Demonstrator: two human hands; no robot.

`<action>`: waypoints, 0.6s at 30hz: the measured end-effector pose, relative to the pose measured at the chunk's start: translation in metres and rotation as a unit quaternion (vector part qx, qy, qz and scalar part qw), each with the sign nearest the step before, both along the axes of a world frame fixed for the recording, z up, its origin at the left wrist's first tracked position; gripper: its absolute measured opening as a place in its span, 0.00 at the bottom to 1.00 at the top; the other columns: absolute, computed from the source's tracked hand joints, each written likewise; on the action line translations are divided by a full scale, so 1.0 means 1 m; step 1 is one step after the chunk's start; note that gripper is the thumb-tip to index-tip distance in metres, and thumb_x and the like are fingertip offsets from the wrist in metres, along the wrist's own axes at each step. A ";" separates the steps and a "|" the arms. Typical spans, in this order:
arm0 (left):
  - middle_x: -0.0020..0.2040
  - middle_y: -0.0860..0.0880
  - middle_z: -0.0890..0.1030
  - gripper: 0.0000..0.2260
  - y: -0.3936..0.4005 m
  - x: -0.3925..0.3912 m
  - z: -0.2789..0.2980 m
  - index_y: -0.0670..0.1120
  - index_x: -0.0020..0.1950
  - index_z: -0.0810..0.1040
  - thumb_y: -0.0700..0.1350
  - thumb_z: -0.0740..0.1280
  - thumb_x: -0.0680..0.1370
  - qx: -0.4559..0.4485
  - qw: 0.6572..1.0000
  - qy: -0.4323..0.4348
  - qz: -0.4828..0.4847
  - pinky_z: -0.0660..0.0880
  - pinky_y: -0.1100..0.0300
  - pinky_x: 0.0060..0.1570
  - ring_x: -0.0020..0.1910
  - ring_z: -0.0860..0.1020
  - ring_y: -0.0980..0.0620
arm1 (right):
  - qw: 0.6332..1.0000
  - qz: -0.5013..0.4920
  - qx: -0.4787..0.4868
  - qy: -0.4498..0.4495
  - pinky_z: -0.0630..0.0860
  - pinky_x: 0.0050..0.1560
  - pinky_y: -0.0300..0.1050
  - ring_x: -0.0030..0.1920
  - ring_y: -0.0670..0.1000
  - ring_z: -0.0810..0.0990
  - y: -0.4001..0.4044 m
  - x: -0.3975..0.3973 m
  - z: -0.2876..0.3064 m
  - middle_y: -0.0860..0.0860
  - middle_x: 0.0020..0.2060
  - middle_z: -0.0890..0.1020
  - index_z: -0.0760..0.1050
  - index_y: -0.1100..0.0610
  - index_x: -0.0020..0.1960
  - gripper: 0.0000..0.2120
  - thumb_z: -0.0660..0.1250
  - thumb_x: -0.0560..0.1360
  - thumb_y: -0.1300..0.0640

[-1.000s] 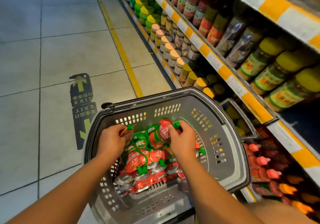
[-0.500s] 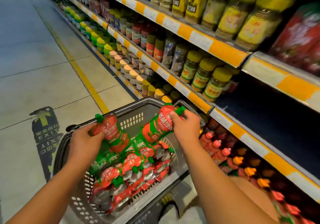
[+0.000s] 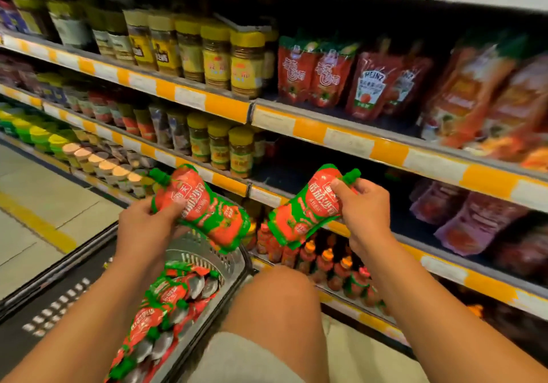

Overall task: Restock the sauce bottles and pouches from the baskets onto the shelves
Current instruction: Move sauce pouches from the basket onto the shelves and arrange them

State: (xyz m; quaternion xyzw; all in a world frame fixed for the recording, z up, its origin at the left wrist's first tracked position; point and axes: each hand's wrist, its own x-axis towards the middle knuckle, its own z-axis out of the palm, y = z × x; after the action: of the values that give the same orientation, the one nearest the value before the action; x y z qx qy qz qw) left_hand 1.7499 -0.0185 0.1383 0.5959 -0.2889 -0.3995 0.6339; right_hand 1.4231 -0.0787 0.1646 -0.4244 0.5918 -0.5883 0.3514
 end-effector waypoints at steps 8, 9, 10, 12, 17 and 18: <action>0.35 0.48 0.83 0.06 -0.064 -0.139 0.009 0.44 0.44 0.79 0.36 0.70 0.79 0.055 0.989 0.042 -0.129 0.79 0.62 0.26 0.29 0.82 0.59 | 0.993 -0.110 0.004 0.032 0.71 0.35 0.44 0.34 0.46 0.74 0.007 -0.114 -0.009 0.47 0.29 0.77 0.74 0.55 0.30 0.17 0.76 0.74 0.58; 0.34 0.48 0.82 0.06 -0.073 -0.154 0.010 0.44 0.44 0.78 0.35 0.70 0.80 0.066 0.986 0.049 -0.144 0.78 0.61 0.24 0.27 0.81 0.58 | 0.992 -0.121 0.009 0.036 0.69 0.34 0.43 0.34 0.46 0.74 0.005 -0.125 -0.010 0.47 0.28 0.76 0.75 0.56 0.30 0.17 0.76 0.73 0.57; 0.33 0.48 0.82 0.06 -0.082 -0.169 0.010 0.44 0.45 0.77 0.35 0.69 0.80 0.080 0.983 0.060 -0.157 0.79 0.60 0.24 0.26 0.81 0.58 | 0.991 -0.132 0.012 0.037 0.68 0.33 0.44 0.34 0.47 0.73 0.004 -0.134 -0.009 0.48 0.29 0.75 0.76 0.59 0.31 0.16 0.77 0.73 0.55; 0.32 0.49 0.83 0.06 -0.097 -0.193 0.008 0.45 0.46 0.77 0.35 0.69 0.80 0.098 0.978 0.064 -0.173 0.81 0.59 0.27 0.26 0.81 0.56 | 0.987 -0.152 0.010 0.042 0.67 0.33 0.48 0.35 0.48 0.72 -0.002 -0.150 -0.010 0.53 0.31 0.73 0.73 0.66 0.35 0.18 0.76 0.72 0.55; 0.26 0.52 0.81 0.08 -0.138 -0.239 0.004 0.45 0.41 0.76 0.37 0.71 0.79 0.102 0.975 0.060 -0.190 0.78 0.61 0.24 0.27 0.80 0.53 | 0.980 -0.197 0.006 0.021 0.55 0.22 0.36 0.21 0.39 0.57 -0.021 -0.166 -0.007 0.39 0.19 0.62 0.58 0.51 0.29 0.24 0.71 0.70 0.67; 0.25 0.52 0.79 0.09 -0.146 -0.245 0.003 0.46 0.41 0.76 0.37 0.71 0.79 0.107 0.974 0.062 -0.192 0.77 0.62 0.24 0.28 0.78 0.53 | 0.978 -0.206 0.015 0.010 0.54 0.20 0.35 0.20 0.40 0.56 -0.025 -0.168 -0.008 0.39 0.20 0.63 0.59 0.51 0.30 0.24 0.69 0.70 0.69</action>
State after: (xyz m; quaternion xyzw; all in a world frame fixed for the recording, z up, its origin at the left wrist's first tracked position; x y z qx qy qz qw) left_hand 1.5048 -0.1649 0.1412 0.5681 -0.3135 -0.5781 0.4948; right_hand 1.2552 -0.1033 0.1567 -0.2942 0.6788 -0.6350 0.2224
